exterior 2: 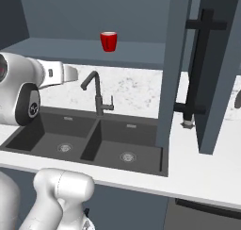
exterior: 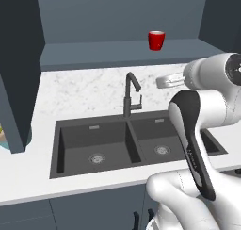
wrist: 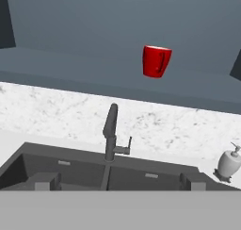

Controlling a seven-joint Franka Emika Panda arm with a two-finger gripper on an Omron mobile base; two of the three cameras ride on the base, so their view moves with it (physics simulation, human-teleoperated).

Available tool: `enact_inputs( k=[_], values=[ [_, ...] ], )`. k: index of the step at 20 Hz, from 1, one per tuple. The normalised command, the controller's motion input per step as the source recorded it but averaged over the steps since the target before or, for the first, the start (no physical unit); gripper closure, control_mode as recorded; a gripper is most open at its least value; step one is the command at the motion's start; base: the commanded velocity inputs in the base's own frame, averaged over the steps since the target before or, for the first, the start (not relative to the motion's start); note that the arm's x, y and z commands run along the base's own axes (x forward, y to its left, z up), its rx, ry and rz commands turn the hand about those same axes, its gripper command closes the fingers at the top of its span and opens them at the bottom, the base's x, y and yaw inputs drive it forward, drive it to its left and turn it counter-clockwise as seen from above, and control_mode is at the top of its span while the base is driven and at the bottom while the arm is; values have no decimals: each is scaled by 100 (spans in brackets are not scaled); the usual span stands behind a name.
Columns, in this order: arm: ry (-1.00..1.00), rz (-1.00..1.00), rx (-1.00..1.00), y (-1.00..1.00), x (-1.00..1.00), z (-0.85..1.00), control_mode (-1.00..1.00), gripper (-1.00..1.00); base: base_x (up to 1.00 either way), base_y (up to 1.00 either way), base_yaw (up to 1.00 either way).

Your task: Gather all objects into one cabinet and sort the glasses and bowls to opposite sides.

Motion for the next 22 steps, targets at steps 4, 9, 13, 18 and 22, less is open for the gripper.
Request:
enact_inputs(
  k=[4,9,13,18,22],
  values=[
    [-1,0,1,-27,0,23,-100,-100,0,0,0],
    [-2,0,2,-10,10,39,-100,-100,0,0,0],
    [-3,0,0,-1,31,35,-100,-100,0,0,0],
    [-8,-1,0,-21,10,8,-100,-100,0,0,0],
    [-20,0,0,-17,-7,0,-100,-100,0,0,0]
  ],
)
